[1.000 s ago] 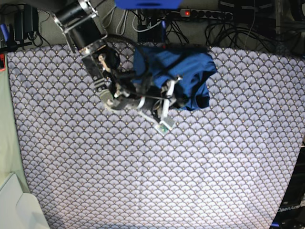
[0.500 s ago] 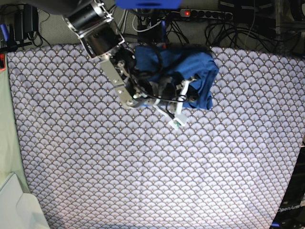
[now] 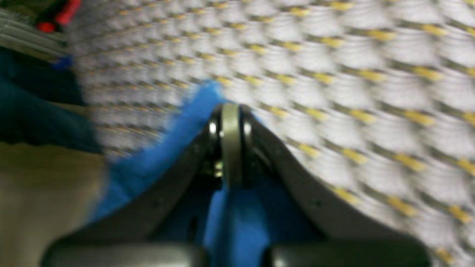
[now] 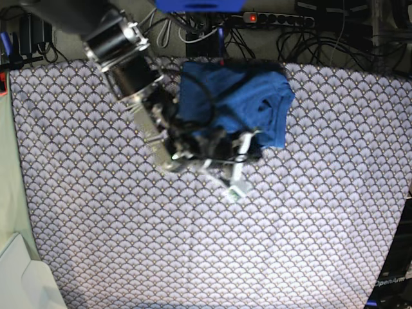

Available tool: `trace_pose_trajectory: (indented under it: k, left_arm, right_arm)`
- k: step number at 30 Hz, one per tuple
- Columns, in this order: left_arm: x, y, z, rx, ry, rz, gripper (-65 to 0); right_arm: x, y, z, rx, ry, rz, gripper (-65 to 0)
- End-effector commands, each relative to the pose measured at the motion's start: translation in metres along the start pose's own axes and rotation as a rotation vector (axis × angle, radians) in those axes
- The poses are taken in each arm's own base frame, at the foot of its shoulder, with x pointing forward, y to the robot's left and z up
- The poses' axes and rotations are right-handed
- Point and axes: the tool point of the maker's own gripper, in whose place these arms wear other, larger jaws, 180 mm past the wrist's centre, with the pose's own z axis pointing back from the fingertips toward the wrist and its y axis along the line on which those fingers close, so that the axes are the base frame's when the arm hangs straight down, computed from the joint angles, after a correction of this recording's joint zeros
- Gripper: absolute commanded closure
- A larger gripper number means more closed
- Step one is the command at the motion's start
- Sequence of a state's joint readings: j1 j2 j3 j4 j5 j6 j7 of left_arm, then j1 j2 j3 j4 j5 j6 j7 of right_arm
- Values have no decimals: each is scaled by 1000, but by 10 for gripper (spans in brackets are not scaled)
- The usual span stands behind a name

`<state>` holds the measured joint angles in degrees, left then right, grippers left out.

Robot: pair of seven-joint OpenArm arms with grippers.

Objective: Fold the T-shirt properly

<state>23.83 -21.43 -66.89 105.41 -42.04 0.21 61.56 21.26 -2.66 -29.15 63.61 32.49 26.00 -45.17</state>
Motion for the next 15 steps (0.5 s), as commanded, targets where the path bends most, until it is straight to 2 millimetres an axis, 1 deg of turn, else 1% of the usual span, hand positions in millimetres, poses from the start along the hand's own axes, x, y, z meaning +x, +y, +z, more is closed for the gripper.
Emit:
trace_pose_trajectory:
  k: [1, 3, 5, 6, 7, 8, 10, 13, 15]
  left_arm:
    - [13, -15, -1, -40, -33, -29, -379]
    - [9, -29, -3, -71, -20, -52, -380]
    - [6, -45, -3, -105, -16, -83, -380]
    - [5, -53, -2, -120, -17, -95, -380]
    - [5, -62, -4, -142, -18, -102, -380]
    - [5, -68, -5, -156, -18, -105, -380]
    - [4, -74, -7, -171, -15, -108, -380]
    - [3, -74, -7, -170, -13, -108, -380]
    - [4, -74, -7, -171, -15, -107, -380]
  right_arm:
    - [13, 0, 5, 7, -22, 20, -4]
    - [3, -9, 11, -13, 25, 28, -4]
    - [0, -15, 22, -34, 37, 53, -4]
    - [4, -15, 28, -42, 31, 71, -4]
    - [2, -12, 31, -40, 30, 82, -4]
    - [4, -7, 34, -37, 21, 97, -4]
    - [11, 3, 43, -33, -5, 121, -4]
    - [9, 10, 57, -41, -19, 108, -4]
    - [10, 20, 59, -30, -34, 100, -4]
